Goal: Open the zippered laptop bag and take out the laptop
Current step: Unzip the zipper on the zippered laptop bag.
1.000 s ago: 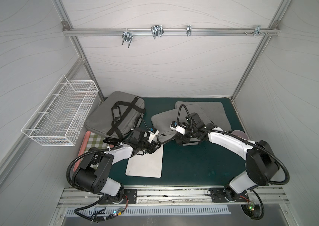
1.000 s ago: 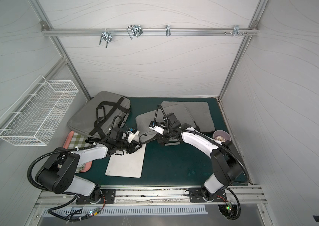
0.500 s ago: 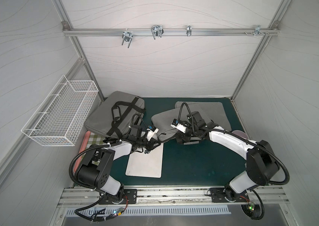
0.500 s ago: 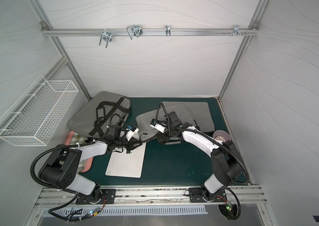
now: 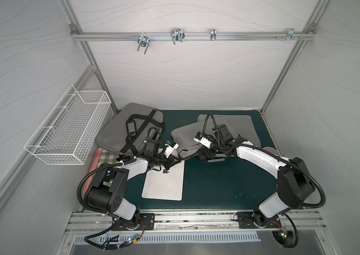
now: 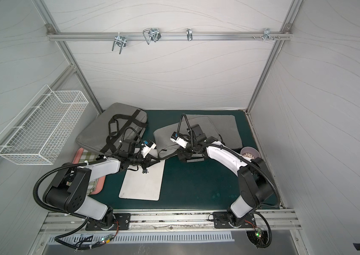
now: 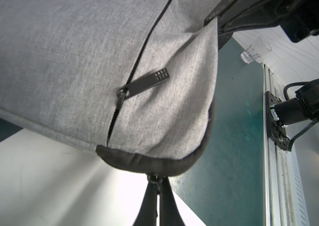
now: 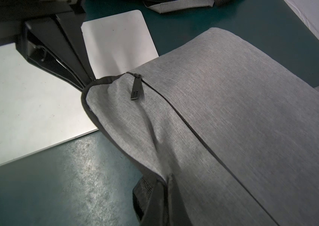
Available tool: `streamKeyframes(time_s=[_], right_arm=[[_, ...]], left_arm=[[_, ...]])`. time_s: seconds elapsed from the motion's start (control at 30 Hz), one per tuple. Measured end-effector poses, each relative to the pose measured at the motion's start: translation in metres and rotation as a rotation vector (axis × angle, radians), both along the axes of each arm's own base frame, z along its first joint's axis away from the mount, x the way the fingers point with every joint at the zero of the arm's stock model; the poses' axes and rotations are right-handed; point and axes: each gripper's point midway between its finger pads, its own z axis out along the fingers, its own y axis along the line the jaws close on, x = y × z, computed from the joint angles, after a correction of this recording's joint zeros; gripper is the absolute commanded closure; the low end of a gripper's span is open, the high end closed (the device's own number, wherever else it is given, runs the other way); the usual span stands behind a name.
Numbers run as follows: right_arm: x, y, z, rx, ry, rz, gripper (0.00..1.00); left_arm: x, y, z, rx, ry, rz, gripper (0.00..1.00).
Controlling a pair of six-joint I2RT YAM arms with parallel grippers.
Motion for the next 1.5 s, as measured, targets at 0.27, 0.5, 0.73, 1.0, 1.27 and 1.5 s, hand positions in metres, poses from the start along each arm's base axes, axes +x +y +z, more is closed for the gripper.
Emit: streamKeyframes(time_s=[0.27,0.5,0.73,1.0,1.27,1.5], right_arm=[[0.000,0.000,0.001,0.012,0.016,-0.011,1.00],[-0.001,0.002,0.000,0.005,0.011,-0.016,1.00],[-0.010,0.019,-0.017,-0.027,0.033,-0.018,1.00],[-0.020,0.036,-0.043,-0.064,0.122,-0.080,1.00],[-0.027,0.049,-0.052,-0.059,0.173,-0.107,1.00],[-0.030,0.053,-0.057,-0.056,0.204,-0.137,1.00]], left_arm=[[-0.001,0.000,0.003,0.001,0.014,0.006,1.00],[0.004,0.006,0.011,0.045,0.115,0.077,1.00],[0.000,0.022,0.005,0.154,0.218,0.171,1.00],[-0.011,0.034,-0.008,0.335,0.315,0.259,1.00],[-0.018,0.041,-0.019,0.411,0.396,0.359,1.00],[-0.026,0.030,-0.027,0.452,0.454,0.390,1.00]])
